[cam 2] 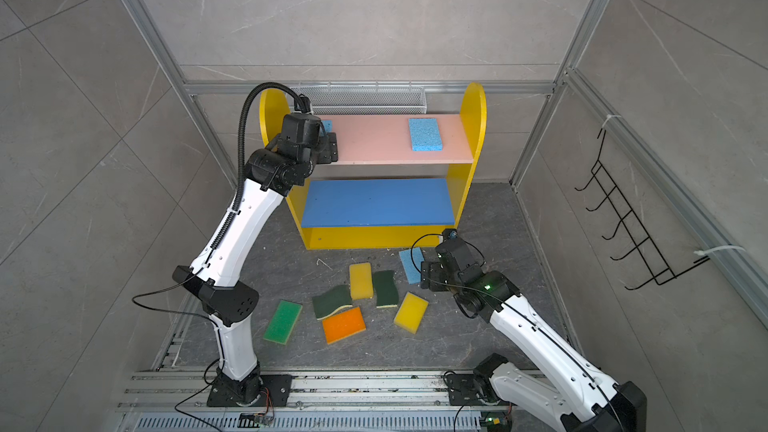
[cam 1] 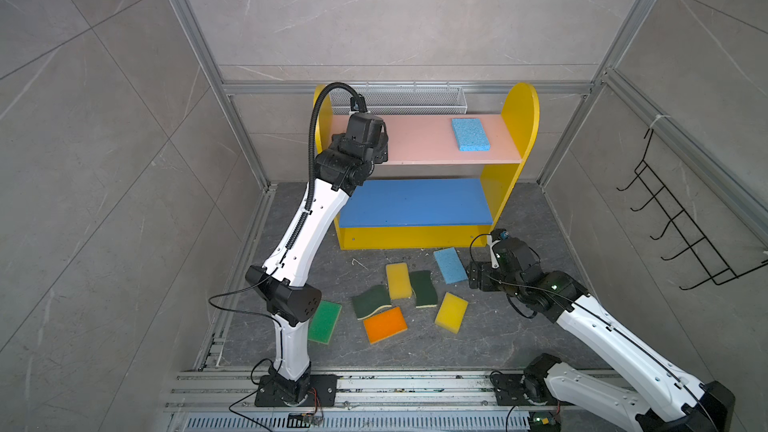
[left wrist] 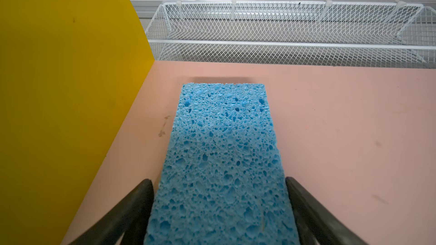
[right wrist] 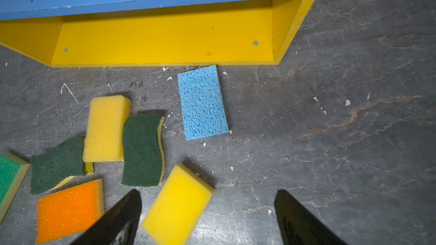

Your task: Place and organize the cleaning sponges onto the shelf

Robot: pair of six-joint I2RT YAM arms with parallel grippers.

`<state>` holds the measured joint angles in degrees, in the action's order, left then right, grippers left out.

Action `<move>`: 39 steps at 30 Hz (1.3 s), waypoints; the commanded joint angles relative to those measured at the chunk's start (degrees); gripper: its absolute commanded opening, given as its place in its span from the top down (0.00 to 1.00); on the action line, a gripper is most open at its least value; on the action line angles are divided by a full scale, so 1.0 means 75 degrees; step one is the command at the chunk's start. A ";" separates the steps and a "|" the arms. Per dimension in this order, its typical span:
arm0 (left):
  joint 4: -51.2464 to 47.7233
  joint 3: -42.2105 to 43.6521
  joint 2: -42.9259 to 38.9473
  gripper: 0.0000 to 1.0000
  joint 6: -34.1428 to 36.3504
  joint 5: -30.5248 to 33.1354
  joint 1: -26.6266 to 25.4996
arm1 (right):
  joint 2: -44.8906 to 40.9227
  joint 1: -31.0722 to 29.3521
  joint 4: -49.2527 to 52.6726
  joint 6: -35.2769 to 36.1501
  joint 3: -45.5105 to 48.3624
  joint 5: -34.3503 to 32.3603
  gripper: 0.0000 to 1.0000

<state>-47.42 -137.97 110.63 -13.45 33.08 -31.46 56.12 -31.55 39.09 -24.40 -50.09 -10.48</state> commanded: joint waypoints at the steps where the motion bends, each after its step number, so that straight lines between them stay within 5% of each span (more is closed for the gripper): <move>1: -0.0521 0.0241 -0.0259 0.12 0.0165 0.0049 0.0047 | -0.0018 -0.0035 0.0161 0.0027 -0.0031 -0.0073 0.09; 17: -0.0165 0.1011 -0.1562 0.09 0.0669 -0.0337 -0.0376 | 0.0089 -0.0035 0.0145 -0.0073 -0.0048 -0.0003 0.09; 29: 0.0544 0.2758 -0.3246 0.08 0.0721 -0.0468 -0.0488 | -0.0001 -0.0035 0.0376 -0.0083 -0.0082 -0.0193 0.09; 39: 0.0624 0.2023 -0.2421 0.05 0.0751 -0.0884 -0.0480 | 0.0053 -0.0035 0.0451 -0.0101 -0.0214 -0.0219 0.09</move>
<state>-44.42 -119.63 89.82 -9.34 26.74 -34.89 56.55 -31.55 40.56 -24.45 -50.15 -11.14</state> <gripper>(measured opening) 0.947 0.912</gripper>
